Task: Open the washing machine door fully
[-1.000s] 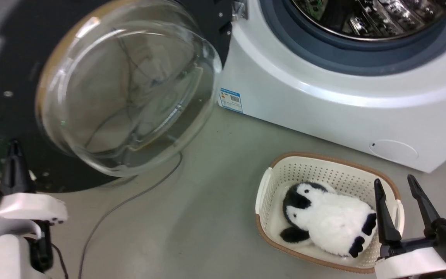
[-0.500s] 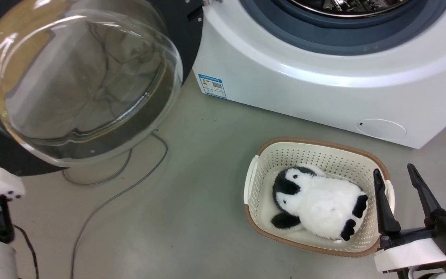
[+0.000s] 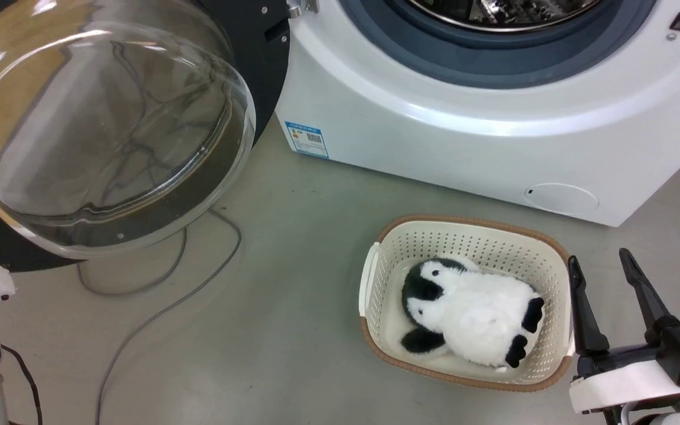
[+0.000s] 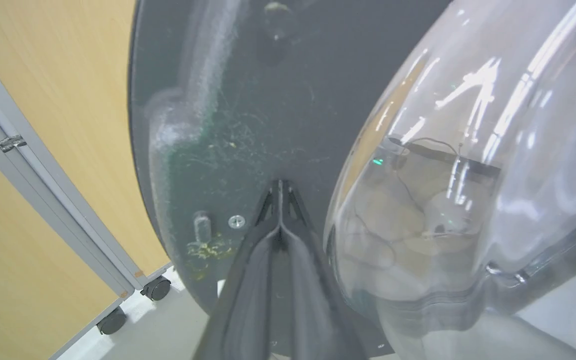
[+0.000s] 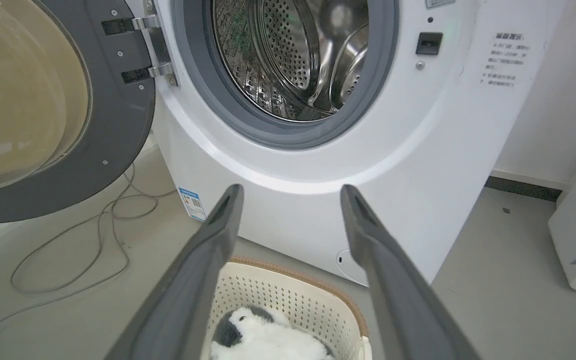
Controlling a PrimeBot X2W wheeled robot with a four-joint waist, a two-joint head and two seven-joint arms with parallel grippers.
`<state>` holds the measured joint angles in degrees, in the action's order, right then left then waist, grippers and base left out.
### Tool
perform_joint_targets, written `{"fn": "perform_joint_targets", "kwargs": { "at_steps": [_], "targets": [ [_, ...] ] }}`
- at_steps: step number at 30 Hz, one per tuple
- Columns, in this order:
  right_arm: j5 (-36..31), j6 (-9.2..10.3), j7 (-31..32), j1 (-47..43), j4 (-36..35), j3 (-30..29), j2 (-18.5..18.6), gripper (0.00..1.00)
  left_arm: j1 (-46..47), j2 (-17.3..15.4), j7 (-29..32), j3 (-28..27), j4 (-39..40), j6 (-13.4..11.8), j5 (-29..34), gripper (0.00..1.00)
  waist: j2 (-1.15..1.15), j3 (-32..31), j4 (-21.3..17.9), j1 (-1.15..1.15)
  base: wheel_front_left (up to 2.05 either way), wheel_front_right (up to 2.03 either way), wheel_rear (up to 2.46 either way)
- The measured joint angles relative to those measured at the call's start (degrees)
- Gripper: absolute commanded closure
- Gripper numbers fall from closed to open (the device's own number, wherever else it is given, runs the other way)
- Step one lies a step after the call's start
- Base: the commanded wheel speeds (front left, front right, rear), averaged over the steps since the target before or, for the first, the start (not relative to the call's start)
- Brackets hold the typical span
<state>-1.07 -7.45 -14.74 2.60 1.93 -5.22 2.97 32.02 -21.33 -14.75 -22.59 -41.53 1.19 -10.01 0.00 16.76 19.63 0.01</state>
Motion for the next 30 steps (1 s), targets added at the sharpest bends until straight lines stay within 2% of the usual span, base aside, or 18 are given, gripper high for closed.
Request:
{"fn": "perform_joint_targets", "kwargs": {
  "at_steps": [11,20,30],
  "targets": [
    [3.13,0.01,0.00,-0.95,0.57,0.04,0.01,0.00,-6.82,1.81,0.00,-0.30,7.60,1.47,2.49,1.00,0.00,-5.07,-1.50,0.00,0.00,0.00,0.00],
    [5.47,0.01,0.00,-3.05,0.83,-0.08,0.00,0.00,-12.96,6.12,0.00,2.87,18.08,4.05,4.05,1.00,0.00,-10.30,-2.43,-0.01,0.00,0.00,0.00],
    [6.64,0.01,0.00,-4.83,0.98,-0.33,0.00,0.00,-20.70,12.41,0.00,9.11,27.73,5.06,5.75,1.00,0.00,-14.31,-5.07,-0.01,0.00,0.00,0.00]
  ]
}}
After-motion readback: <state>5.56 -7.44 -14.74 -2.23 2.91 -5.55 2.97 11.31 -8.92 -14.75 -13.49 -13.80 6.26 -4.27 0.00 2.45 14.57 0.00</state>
